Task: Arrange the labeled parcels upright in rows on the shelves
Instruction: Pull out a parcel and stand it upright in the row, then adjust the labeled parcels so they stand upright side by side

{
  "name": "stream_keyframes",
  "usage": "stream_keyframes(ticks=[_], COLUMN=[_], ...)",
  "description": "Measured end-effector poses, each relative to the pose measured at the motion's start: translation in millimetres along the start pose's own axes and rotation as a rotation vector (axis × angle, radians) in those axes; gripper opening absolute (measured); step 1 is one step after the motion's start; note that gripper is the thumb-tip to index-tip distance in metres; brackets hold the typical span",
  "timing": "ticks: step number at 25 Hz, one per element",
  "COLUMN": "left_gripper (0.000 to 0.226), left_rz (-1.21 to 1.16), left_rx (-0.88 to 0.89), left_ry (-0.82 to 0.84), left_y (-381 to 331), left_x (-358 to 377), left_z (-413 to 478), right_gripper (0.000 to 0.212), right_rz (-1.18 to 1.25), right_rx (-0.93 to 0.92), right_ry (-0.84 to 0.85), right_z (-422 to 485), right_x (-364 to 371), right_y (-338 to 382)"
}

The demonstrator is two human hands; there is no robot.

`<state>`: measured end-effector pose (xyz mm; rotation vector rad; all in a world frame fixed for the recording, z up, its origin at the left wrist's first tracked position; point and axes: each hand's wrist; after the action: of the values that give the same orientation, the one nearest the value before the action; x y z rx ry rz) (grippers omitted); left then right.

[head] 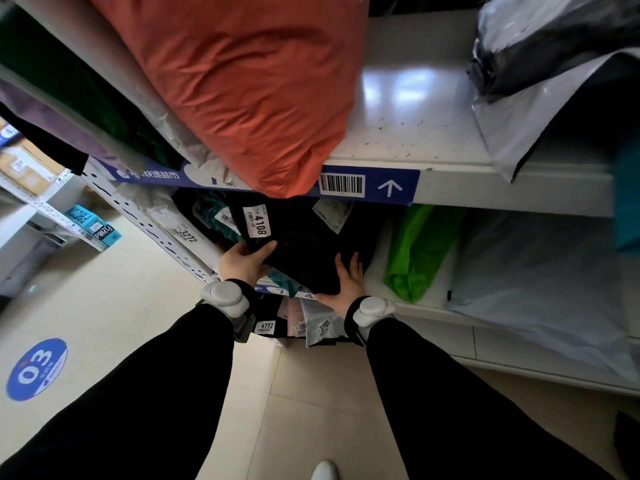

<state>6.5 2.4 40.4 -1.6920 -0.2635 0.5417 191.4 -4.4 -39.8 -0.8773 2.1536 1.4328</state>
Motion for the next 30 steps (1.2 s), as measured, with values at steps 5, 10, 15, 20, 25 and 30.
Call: stream_keyframes(ticks=[5,10,15,20,25,30], left_gripper=[0.034,0.049,0.035,0.056,0.102,0.083], left_rz=[0.06,0.246,0.107,0.069,0.215,0.003], left_rx=[-0.104,-0.067,-0.048,-0.076,-0.059,-0.107], left_ry=[-0.029,-0.098,-0.026,0.276,0.206,0.113], left_y=[6,0,-12,-16,10,-15], left_x=[-5,-1,30,87,121,140], left_z=[-8,-27,-49,-69,-44,-53], right_gripper=[0.097,0.08,0.052,0.05,0.052,0.06], right_rz=[-0.022,0.02,0.124,0.179,0.213,0.283], right_rx=[0.01,-0.004,0.012,0.044,0.089,0.163], right_ry=[0.056,0.077,0.153,0.097,0.049,0.006], right_z=[-5,-22,-37,-52,-58,-54], right_x=[-17,-43,-67,-96,-119,-132], right_y=[-7,-17,-32,-57,-92,-121])
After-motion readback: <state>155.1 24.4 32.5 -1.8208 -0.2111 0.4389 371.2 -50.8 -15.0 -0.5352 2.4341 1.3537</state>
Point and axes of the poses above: each hand's wrist, its own z-axis towards the middle knuckle, its own x-axis out of the palm, y = z × x, and after that the axes turned 11 degrees about x, right-handed
